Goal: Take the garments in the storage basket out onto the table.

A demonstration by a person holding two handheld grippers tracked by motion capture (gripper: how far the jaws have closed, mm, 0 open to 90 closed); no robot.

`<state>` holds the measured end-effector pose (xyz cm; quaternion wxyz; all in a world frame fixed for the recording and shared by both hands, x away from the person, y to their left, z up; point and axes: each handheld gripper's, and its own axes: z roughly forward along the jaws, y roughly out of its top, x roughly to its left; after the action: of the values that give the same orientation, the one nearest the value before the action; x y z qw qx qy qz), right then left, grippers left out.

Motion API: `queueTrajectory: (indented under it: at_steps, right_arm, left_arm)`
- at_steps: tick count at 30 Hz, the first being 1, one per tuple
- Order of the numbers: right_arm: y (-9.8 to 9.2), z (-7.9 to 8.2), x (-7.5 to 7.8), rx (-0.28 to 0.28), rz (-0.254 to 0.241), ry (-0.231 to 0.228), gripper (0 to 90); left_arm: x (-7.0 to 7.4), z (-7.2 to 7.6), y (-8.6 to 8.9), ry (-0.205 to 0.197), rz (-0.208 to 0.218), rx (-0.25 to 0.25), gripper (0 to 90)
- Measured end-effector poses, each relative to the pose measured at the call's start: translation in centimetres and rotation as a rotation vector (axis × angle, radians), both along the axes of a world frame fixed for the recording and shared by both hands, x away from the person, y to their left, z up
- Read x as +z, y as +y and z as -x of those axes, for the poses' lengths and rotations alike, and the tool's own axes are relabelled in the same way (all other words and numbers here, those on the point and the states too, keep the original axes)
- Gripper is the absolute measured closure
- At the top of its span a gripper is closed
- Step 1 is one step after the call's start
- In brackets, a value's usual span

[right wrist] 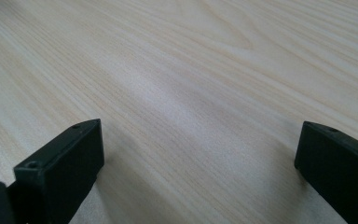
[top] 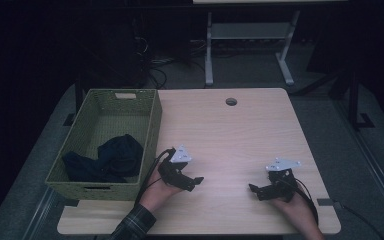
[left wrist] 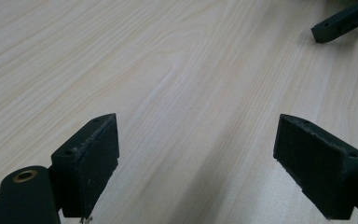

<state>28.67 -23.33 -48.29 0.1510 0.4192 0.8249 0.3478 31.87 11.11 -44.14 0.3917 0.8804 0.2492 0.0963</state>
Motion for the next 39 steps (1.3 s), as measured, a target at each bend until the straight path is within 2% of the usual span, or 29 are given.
queueTrajectory:
  at_steps: [16, 18, 24, 32, 39]
  right_arm:
    - [0.0, 0.0, 0.0, 0.0, -0.001, -0.001, 1.0]
    - [0.0, 0.0, 0.0, 0.0, -0.001, -0.001, 1.0]
    - [0.0, 0.0, 0.0, -0.001, -0.001, -0.001, 1.0]
    - [0.0, 0.0, 0.0, 0.0, -0.001, -0.001, 1.0]
    - [0.0, 0.0, 0.0, -0.001, -0.001, -0.001, 1.0]
  left_arm:
    - [1.1, 0.0, 0.0, 0.008, -0.003, -0.003, 14.2]
    - [1.2, 0.0, 0.0, 0.003, 0.006, -0.004, 14.2]
    - [1.8, 0.0, 0.1, 0.02, 0.016, -0.002, 14.2]
    - [2.7, 0.2, 0.0, 0.026, 0.008, -0.02, 14.2]
    - [3.2, 0.1, 0.1, 0.024, 0.027, -0.039, 14.2]
